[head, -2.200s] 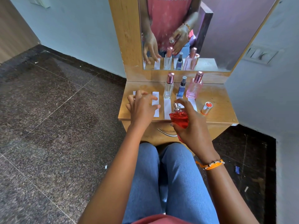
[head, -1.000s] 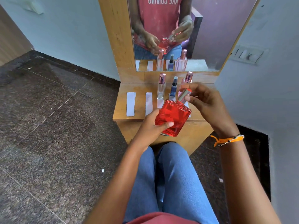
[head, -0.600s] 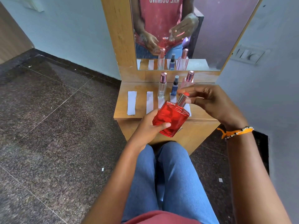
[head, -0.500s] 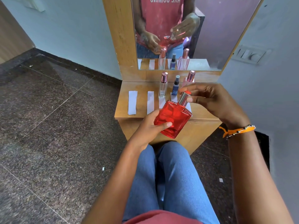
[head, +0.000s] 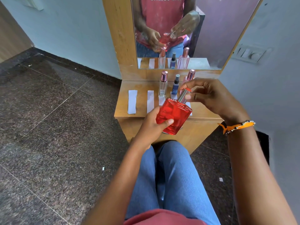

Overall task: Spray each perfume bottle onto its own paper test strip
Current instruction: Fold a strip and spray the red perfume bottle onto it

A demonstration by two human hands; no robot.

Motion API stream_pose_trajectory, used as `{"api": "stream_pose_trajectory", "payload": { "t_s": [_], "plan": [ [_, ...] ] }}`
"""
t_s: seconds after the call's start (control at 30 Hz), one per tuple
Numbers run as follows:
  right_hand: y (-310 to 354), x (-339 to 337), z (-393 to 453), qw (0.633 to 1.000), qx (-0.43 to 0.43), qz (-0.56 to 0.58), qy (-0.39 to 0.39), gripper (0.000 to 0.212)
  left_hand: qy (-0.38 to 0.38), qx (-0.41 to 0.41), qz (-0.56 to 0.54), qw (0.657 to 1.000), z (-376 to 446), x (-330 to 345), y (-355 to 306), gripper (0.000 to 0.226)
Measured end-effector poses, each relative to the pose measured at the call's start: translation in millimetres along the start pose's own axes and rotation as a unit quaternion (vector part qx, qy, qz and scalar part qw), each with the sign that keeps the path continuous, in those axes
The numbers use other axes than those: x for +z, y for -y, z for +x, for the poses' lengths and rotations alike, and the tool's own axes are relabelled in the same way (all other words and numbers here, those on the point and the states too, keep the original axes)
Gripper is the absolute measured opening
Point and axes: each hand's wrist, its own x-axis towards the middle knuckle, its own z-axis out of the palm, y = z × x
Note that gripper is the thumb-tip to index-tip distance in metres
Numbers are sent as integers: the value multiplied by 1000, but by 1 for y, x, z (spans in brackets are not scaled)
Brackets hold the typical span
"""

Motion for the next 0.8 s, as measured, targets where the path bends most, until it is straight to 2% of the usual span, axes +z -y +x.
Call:
{"api": "stream_pose_trajectory", "payload": {
  "t_s": [0.17,0.37,0.47,0.57,0.63,0.8],
  "plan": [
    [8,6,1,995,34,-89,-37,19,-65,62,79,993,2,1,0,42],
    [12,22,-5,987,54,-95,-120,17,-81,94,113,986,2,-3,-3,46],
    [16,19,-8,994,32,-72,-73,12,-27,51,50,997,2,-20,-4,47],
    [20,13,-5,1000,-2,-30,-6,20,23,28,-47,998,0,-37,-5,52],
    [24,15,0,1000,-14,3,3,18,40,20,-78,996,0,-41,-2,55],
    [26,33,8,998,17,-23,-54,12,-47,73,-32,996,3,-37,2,54]
  ]
}}
